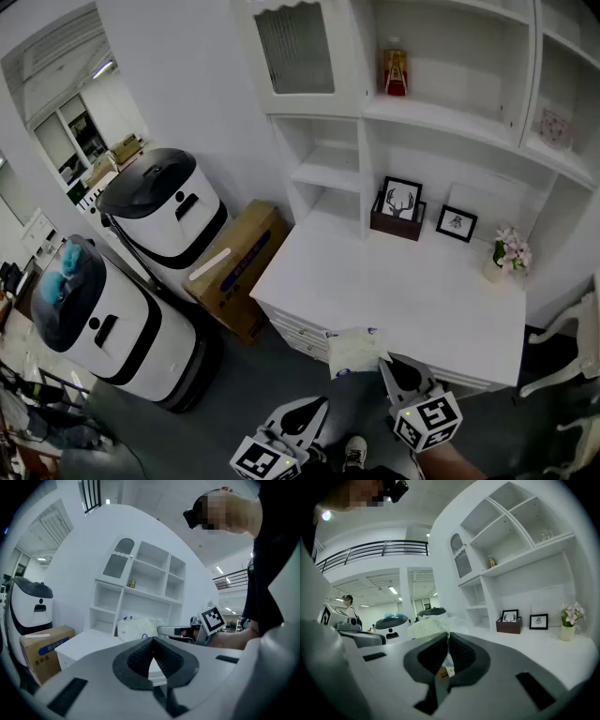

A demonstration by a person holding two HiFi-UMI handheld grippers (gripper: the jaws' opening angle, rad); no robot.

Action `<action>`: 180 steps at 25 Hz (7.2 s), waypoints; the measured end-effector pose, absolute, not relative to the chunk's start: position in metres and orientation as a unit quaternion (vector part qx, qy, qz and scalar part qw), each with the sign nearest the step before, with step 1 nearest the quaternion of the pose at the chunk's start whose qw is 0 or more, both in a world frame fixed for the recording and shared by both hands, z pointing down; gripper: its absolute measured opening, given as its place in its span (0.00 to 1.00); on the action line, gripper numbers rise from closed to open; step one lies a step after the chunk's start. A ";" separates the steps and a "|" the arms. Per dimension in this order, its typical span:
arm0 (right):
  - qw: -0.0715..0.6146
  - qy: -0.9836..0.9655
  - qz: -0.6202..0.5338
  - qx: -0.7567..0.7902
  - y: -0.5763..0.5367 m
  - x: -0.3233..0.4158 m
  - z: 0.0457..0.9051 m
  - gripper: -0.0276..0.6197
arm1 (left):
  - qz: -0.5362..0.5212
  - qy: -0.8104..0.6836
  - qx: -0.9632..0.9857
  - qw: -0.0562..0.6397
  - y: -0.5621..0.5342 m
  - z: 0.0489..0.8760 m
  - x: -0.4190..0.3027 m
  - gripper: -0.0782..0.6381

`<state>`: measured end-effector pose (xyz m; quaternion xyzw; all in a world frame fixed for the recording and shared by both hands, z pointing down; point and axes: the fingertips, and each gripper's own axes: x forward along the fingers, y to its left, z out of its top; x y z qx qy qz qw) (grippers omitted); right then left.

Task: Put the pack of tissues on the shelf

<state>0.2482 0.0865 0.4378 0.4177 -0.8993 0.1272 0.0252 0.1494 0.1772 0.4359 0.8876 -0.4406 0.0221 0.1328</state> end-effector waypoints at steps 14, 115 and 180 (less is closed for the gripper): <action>0.025 -0.905 0.102 0.412 0.090 0.242 0.436 0.05 | 0.026 -0.447 0.884 0.136 0.180 0.438 0.144 0.11; -0.003 -0.849 0.182 0.496 -0.142 0.108 0.473 0.05 | 0.037 -0.398 0.905 0.148 -0.061 0.445 -0.014 0.11; -0.041 -0.775 0.103 0.622 -0.232 0.035 0.373 0.05 | -0.006 -0.287 0.953 0.096 -0.179 0.381 -0.132 0.11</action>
